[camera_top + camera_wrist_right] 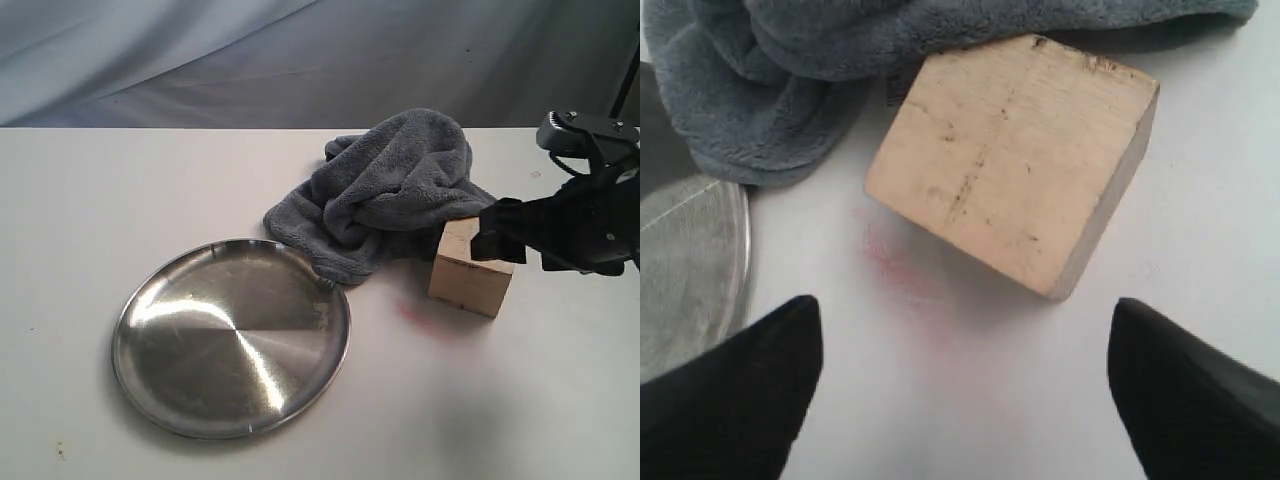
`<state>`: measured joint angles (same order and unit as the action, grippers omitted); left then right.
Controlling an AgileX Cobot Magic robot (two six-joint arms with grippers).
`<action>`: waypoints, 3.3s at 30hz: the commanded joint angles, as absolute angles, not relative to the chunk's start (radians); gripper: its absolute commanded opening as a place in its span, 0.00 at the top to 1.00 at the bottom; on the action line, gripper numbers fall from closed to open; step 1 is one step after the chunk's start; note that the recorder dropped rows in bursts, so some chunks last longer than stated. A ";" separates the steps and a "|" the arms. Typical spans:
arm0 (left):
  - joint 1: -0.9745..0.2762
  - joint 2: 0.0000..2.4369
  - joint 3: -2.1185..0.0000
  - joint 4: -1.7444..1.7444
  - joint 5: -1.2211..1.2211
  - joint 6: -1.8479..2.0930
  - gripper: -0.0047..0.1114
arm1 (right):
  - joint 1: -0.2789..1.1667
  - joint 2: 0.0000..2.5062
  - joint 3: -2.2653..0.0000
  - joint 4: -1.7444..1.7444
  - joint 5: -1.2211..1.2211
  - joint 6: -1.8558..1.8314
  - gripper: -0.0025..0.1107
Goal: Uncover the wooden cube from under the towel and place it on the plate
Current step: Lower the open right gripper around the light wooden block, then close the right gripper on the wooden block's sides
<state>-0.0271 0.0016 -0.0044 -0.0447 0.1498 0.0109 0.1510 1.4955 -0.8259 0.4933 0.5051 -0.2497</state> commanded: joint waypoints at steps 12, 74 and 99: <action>-0.028 0.000 0.000 -0.044 0.148 0.009 0.95 | 0.151 1.752 -1.037 0.533 0.500 -0.119 0.24; -0.028 0.000 0.000 -0.044 0.148 0.009 0.95 | 0.219 1.790 -1.156 0.105 0.632 -0.556 0.26; -0.028 0.000 0.000 -0.044 0.148 0.009 0.95 | 0.219 1.942 -1.317 0.065 0.831 -0.632 0.28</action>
